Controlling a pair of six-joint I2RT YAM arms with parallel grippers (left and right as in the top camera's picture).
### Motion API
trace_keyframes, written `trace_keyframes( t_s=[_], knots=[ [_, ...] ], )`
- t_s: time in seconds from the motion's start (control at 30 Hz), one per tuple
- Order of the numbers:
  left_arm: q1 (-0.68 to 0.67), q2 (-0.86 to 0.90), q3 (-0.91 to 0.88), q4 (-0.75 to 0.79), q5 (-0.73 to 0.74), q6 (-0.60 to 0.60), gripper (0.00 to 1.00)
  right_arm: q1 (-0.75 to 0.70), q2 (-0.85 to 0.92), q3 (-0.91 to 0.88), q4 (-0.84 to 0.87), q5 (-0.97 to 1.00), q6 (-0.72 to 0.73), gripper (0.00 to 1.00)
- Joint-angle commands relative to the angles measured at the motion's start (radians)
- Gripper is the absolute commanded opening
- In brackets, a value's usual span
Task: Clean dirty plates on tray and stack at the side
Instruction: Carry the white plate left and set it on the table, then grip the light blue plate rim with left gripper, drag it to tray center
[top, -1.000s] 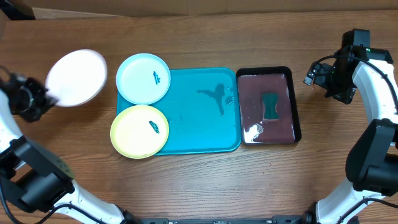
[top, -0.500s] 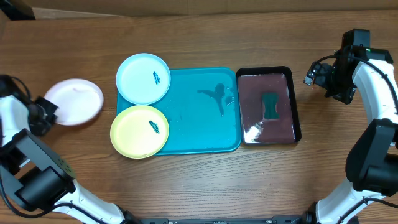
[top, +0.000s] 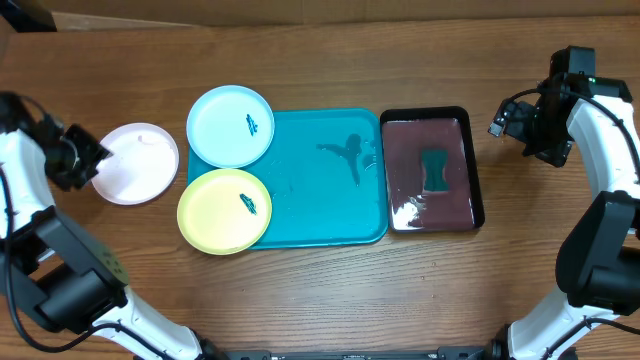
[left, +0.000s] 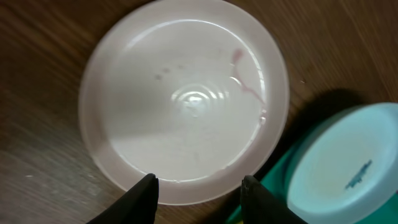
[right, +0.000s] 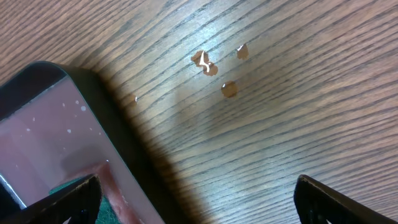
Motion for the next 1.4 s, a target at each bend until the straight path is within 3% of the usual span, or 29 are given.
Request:
trace_keyframes(
  t_s=[0.0, 0.23, 0.47, 0.93, 1.0, 1.07, 1.37],
  knots=[
    [-0.108, -0.002, 0.01, -0.005, 0.036, 0.051, 0.41, 0.002, -0.009, 0.018, 0.003, -0.006, 0.005, 1.0],
    [-0.285, 0.03, -0.019, 0.041, -0.131, 0.048, 0.41, 0.002, -0.009, 0.018, 0.003, -0.006, 0.005, 1.0],
    [-0.372, 0.098, -0.019, 0.084, -0.148, 0.052, 0.38, 0.002, -0.009, 0.018, 0.003, -0.006, 0.005, 1.0],
    [-0.382, 0.188, -0.019, 0.105, -0.145, 0.052, 0.22, 0.002, -0.009, 0.018, 0.003, -0.006, 0.005, 1.0],
    [-0.382, 0.187, -0.019, 0.122, -0.121, 0.051, 0.11, 0.002, -0.009, 0.018, 0.003, -0.006, 0.005, 1.0],
    [-0.382, 0.187, -0.019, 0.127, -0.11, 0.051, 0.08, 0.002, -0.009, 0.018, 0.003, -0.006, 0.005, 1.0],
    [-0.382, 0.187, -0.019, 0.116, -0.064, 0.052, 0.04, 0.002, -0.009, 0.018, 0.003, -0.006, 0.005, 1.0]
  ],
)
